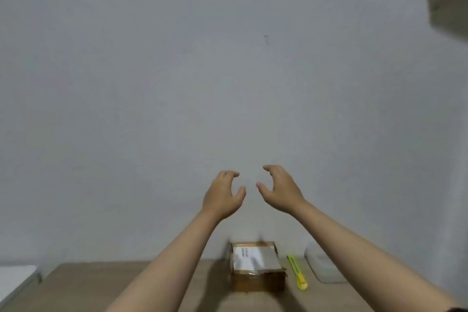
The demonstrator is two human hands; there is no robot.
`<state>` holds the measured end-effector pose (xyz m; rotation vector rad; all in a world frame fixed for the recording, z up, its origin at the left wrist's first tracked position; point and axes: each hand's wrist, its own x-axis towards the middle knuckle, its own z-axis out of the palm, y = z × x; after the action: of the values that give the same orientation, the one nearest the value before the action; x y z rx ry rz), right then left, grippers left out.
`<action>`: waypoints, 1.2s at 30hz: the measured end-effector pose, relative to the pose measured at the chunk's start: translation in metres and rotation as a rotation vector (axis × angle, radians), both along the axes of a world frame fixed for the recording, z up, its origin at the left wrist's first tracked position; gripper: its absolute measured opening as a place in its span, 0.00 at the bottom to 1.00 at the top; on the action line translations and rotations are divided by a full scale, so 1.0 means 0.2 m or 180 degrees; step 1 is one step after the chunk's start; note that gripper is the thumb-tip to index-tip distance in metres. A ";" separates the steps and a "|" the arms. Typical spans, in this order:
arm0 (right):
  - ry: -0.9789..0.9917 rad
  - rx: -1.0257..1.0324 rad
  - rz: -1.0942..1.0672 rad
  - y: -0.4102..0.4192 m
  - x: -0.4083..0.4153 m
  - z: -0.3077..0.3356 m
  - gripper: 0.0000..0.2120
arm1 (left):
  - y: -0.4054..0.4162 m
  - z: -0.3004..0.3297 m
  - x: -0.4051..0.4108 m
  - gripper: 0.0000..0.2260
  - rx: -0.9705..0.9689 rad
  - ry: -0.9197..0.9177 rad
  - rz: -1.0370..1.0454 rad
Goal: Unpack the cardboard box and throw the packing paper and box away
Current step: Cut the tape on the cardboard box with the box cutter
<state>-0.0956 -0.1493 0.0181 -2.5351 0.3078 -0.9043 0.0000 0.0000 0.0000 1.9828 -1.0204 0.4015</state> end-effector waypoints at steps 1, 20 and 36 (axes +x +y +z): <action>0.0085 0.0028 -0.0051 0.01 0.00 -0.03 0.26 | 0.01 -0.03 0.00 0.19 0.0094 0.0056 0.0019; 0.1543 0.0746 -0.0484 -0.37 -0.04 -1.11 0.24 | -0.12 -1.07 0.16 0.23 0.1106 0.1451 0.0165; 0.1656 0.0955 -0.1271 -0.63 0.04 -1.52 0.19 | -0.30 -1.39 0.20 0.30 0.0528 0.1994 0.0129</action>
<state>-0.0869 -0.2752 -0.2862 -2.4182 1.0517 -0.2681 0.0402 -0.0606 -0.2776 2.0758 -0.6239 -0.2872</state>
